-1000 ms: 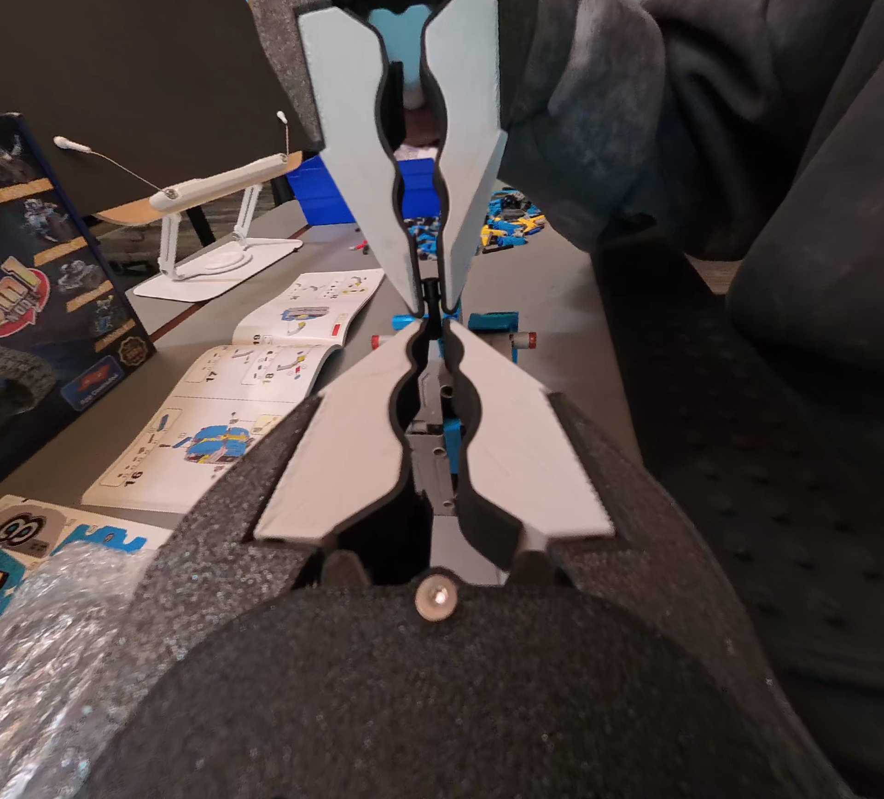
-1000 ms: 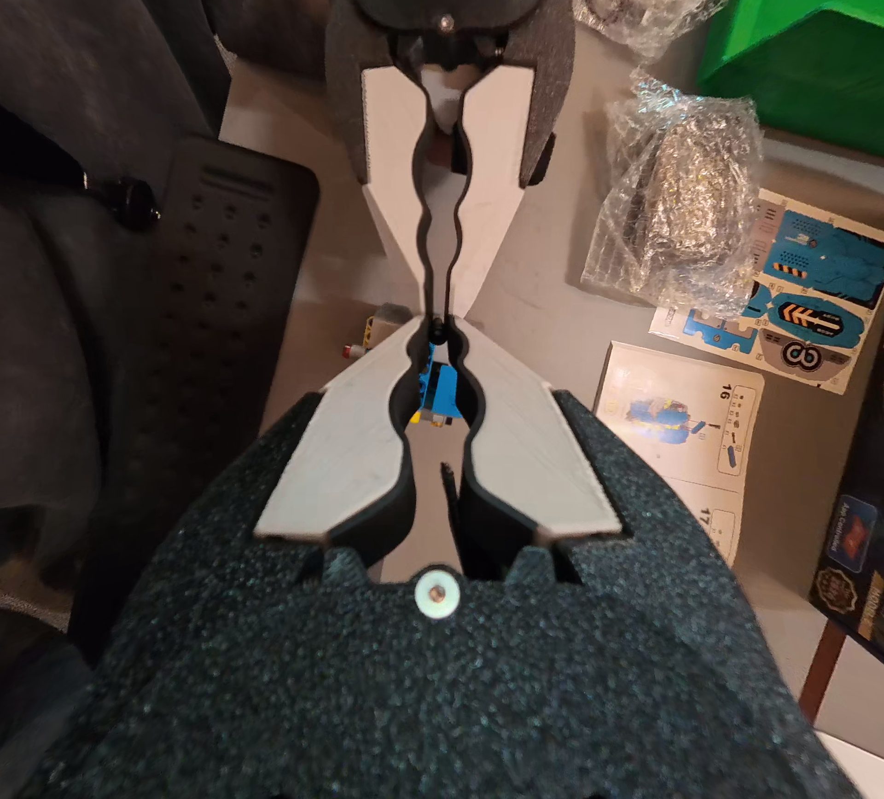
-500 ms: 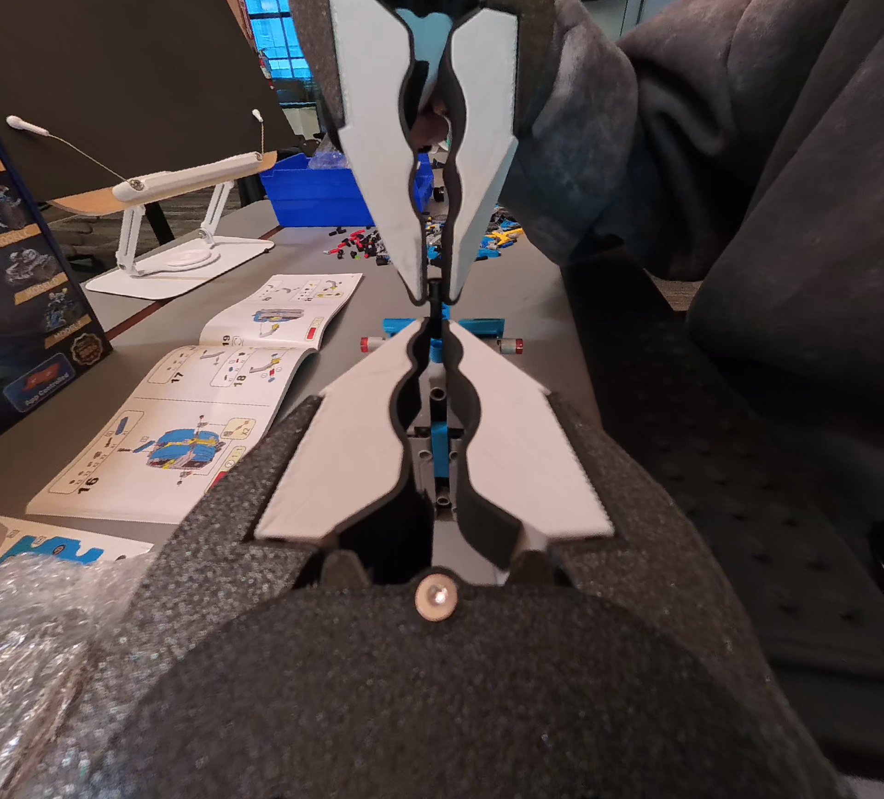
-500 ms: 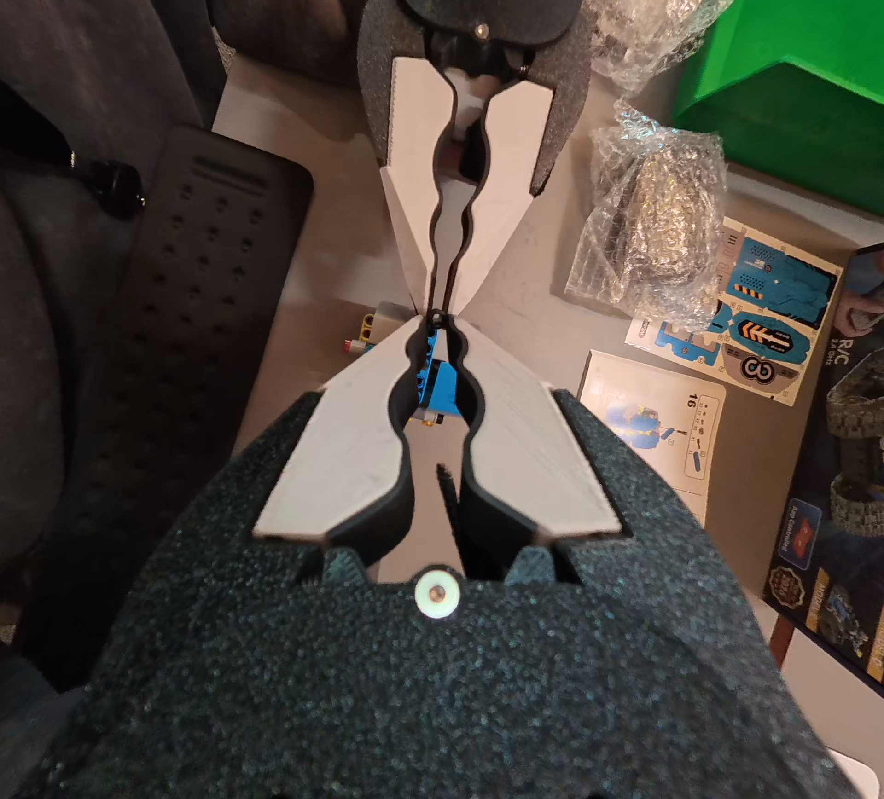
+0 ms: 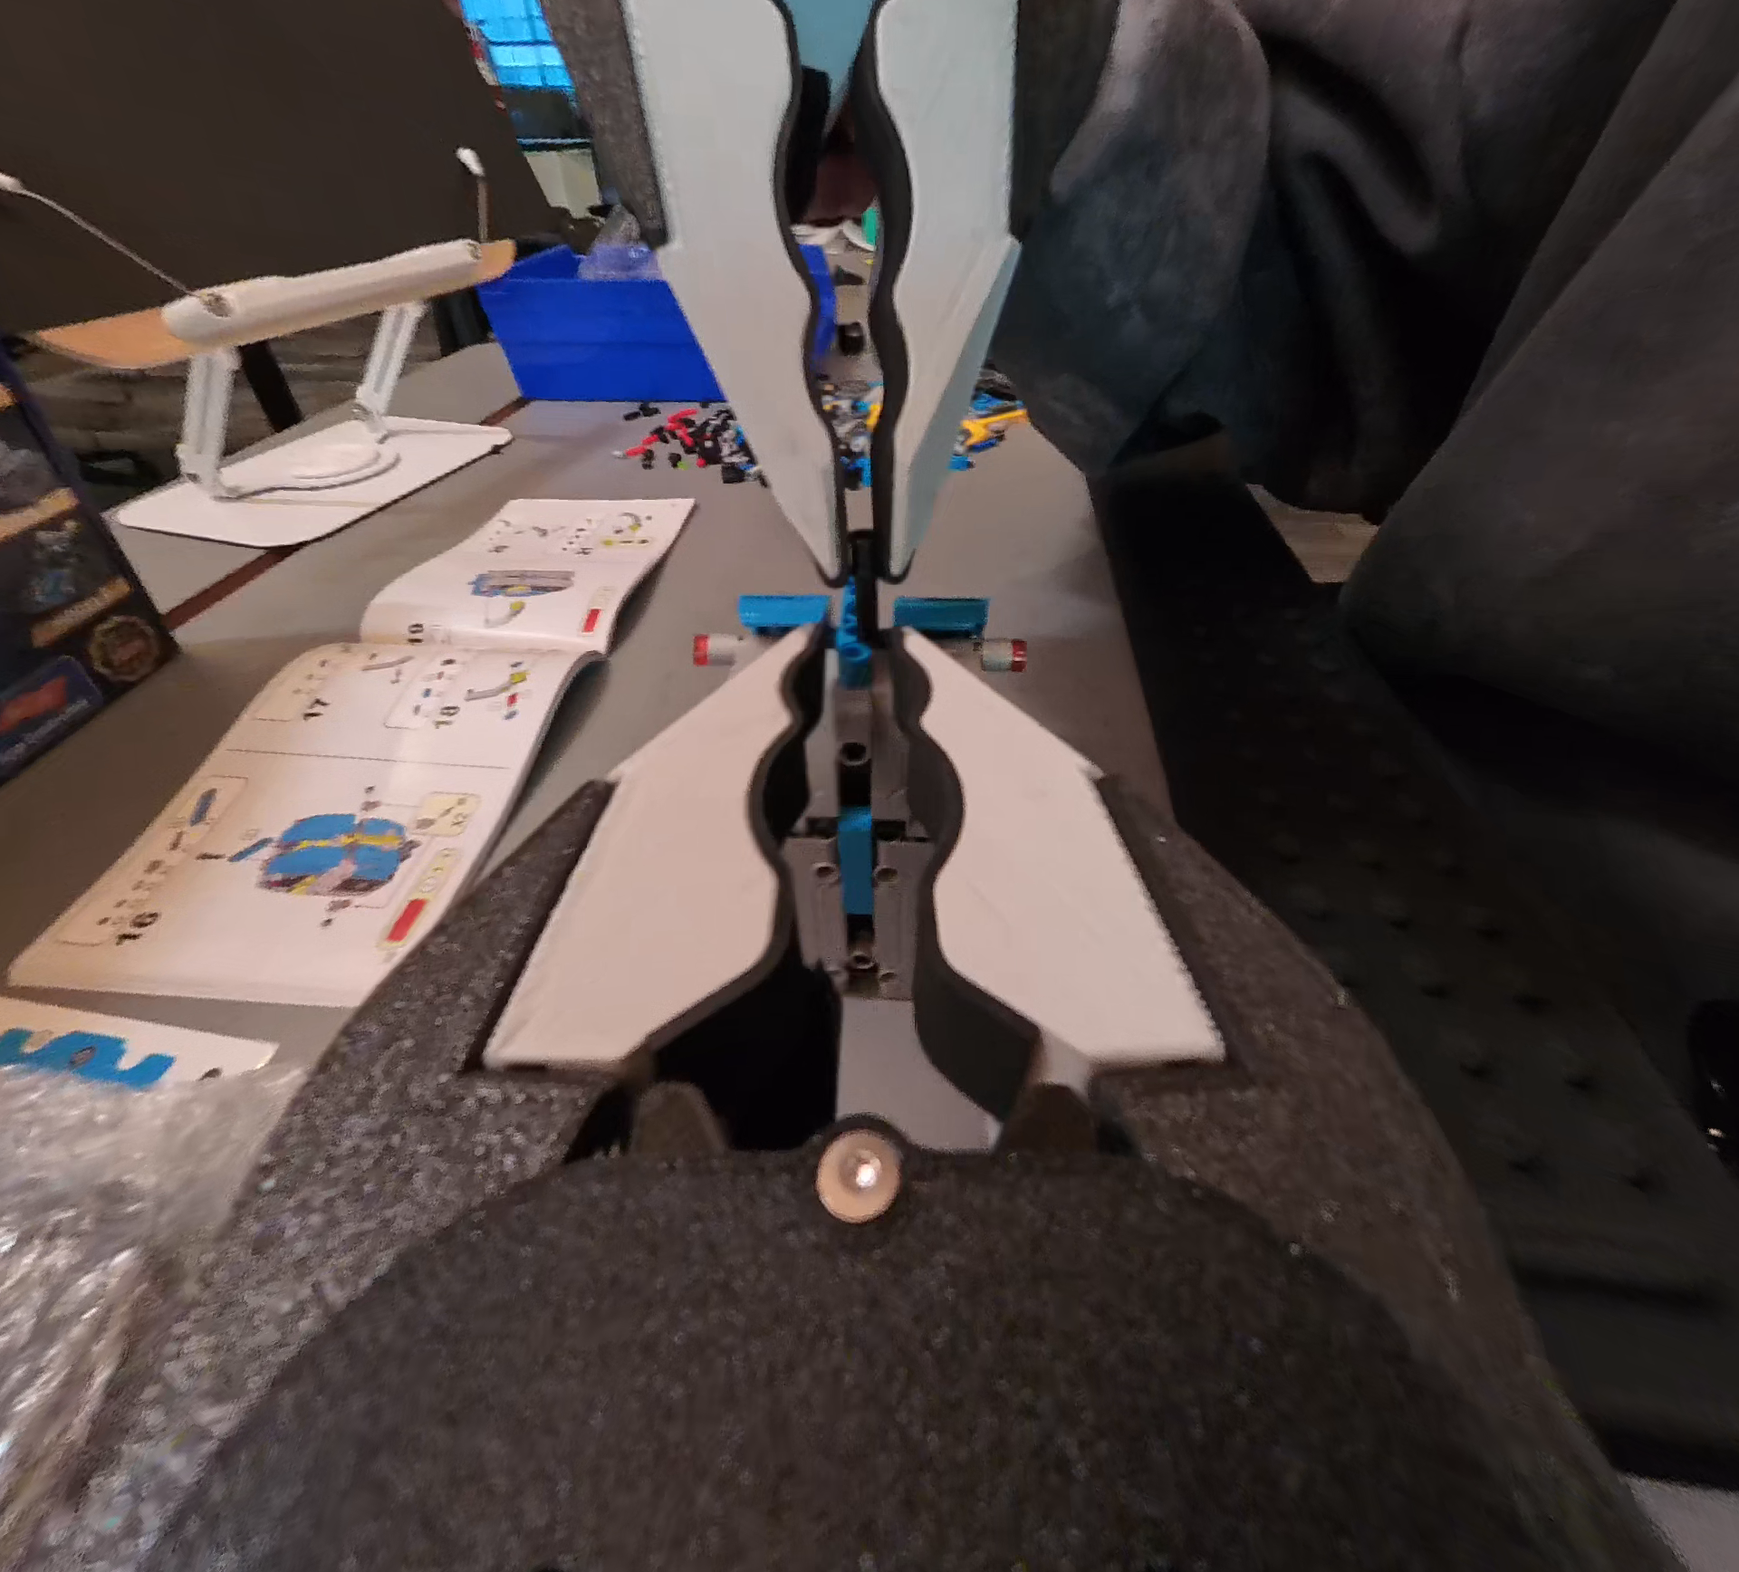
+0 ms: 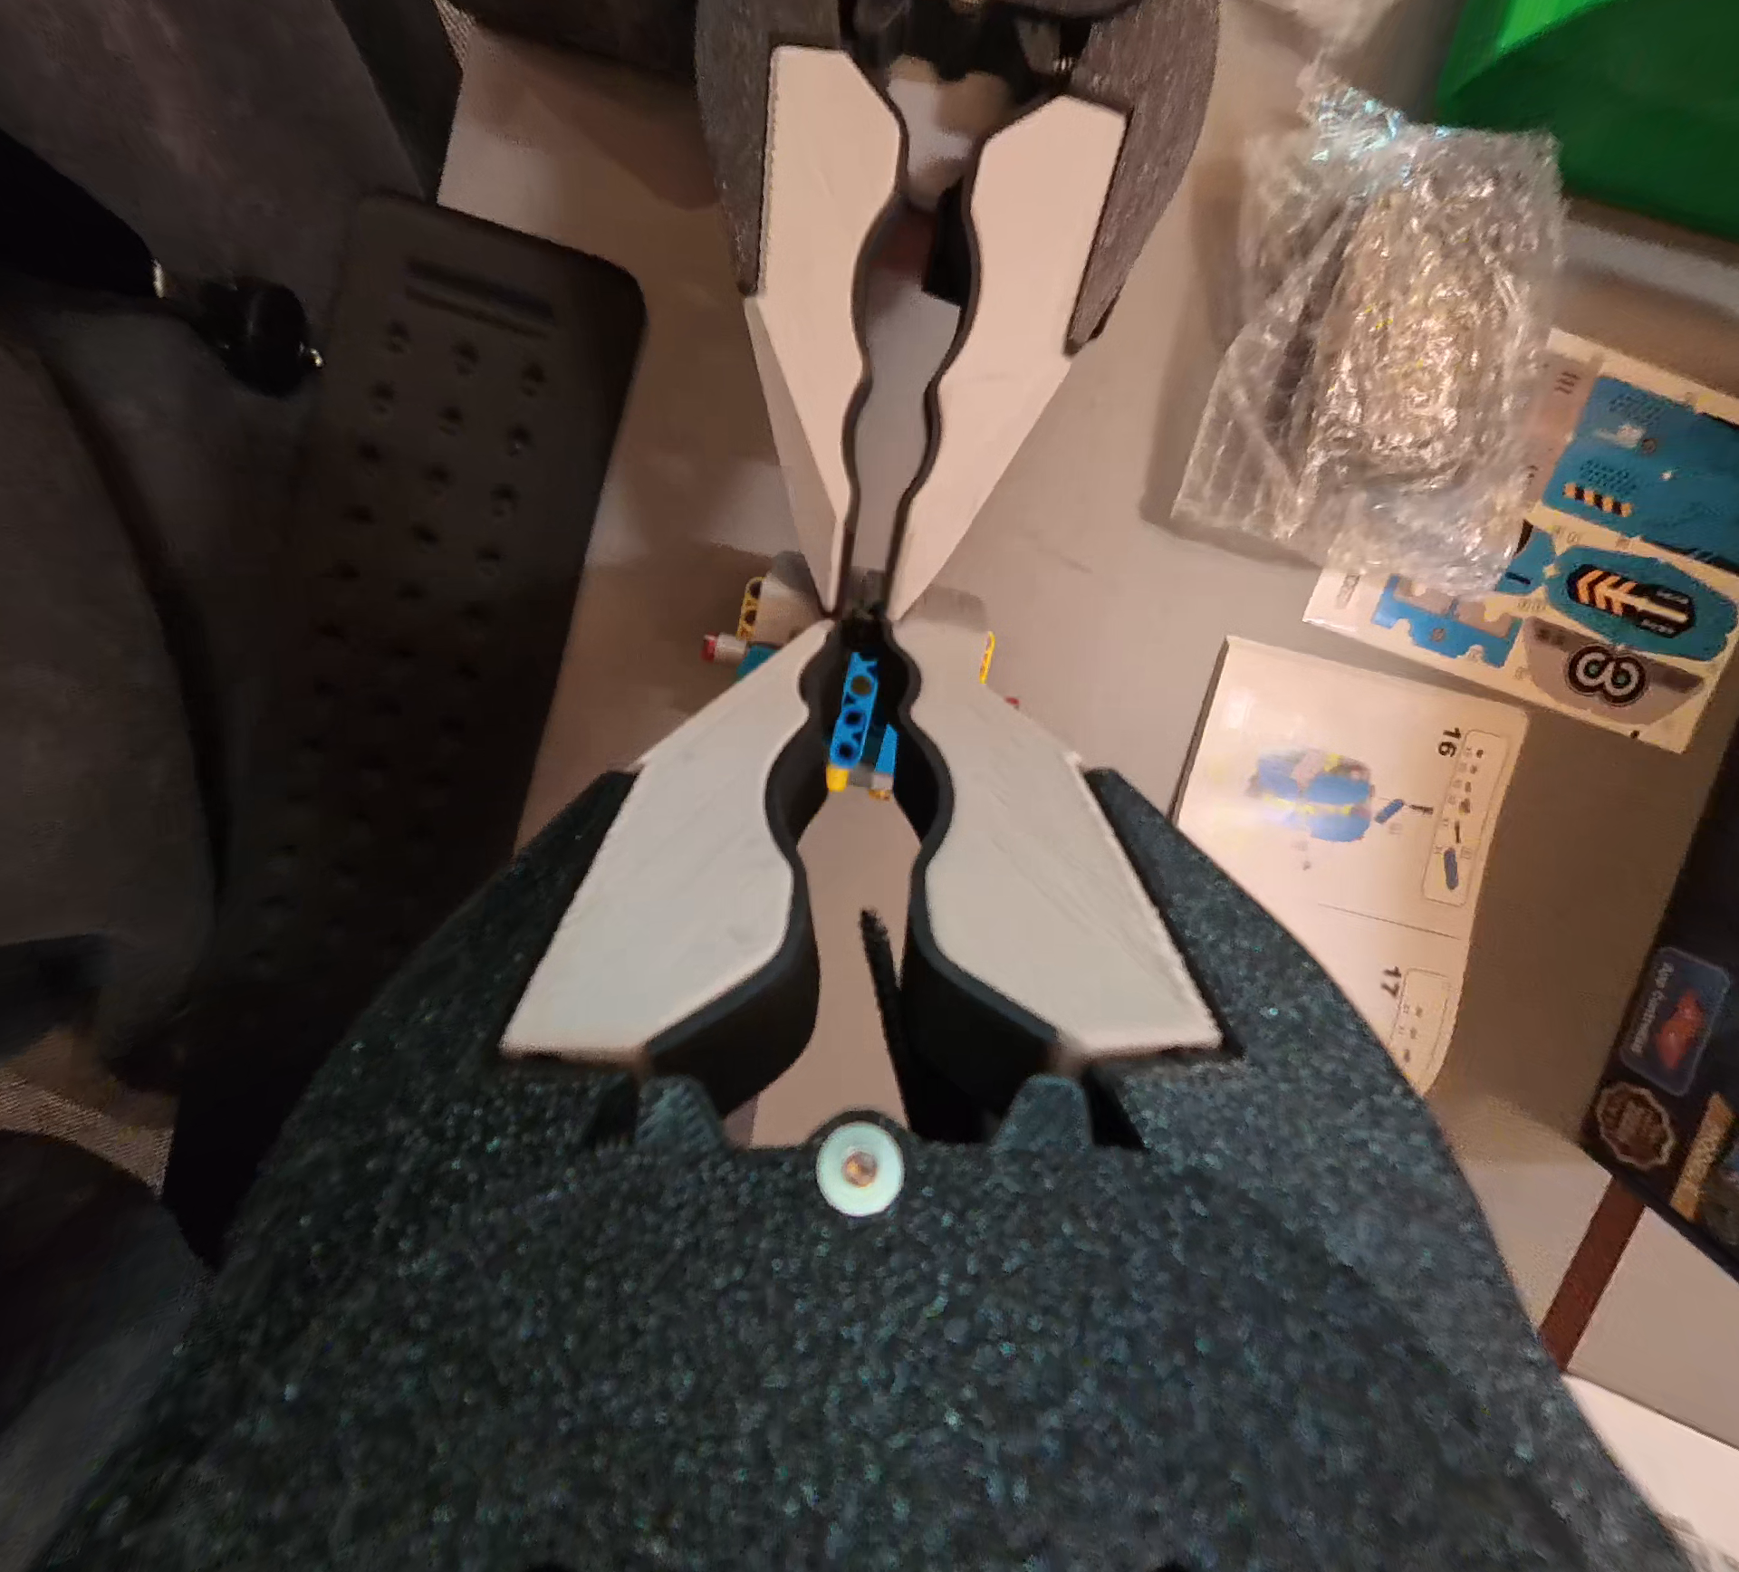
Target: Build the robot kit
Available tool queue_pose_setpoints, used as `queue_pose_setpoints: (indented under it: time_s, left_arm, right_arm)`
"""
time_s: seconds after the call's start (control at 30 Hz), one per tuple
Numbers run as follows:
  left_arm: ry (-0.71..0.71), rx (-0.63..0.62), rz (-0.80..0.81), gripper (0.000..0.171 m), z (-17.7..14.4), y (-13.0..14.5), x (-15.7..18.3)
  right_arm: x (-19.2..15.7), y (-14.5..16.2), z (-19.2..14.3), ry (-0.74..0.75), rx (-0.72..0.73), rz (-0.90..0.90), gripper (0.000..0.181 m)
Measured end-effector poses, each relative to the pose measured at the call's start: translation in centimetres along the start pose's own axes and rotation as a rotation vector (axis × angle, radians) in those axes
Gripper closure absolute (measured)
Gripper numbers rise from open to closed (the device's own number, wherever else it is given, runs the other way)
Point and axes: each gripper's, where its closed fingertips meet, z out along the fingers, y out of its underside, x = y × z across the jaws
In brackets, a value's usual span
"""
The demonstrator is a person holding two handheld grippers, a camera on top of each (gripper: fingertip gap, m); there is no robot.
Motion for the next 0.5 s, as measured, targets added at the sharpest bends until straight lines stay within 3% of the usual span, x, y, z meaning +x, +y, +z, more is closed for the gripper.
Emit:
queue_pose_setpoints:
  time_s: [0.5]
  left_arm:
    - [-0.007, -0.024, 0.018, 0.164, 0.27, 0.70, -0.22]
  right_arm:
    - [0.29, -0.08, 0.29, 0.044, -0.134, -0.047, 0.176]
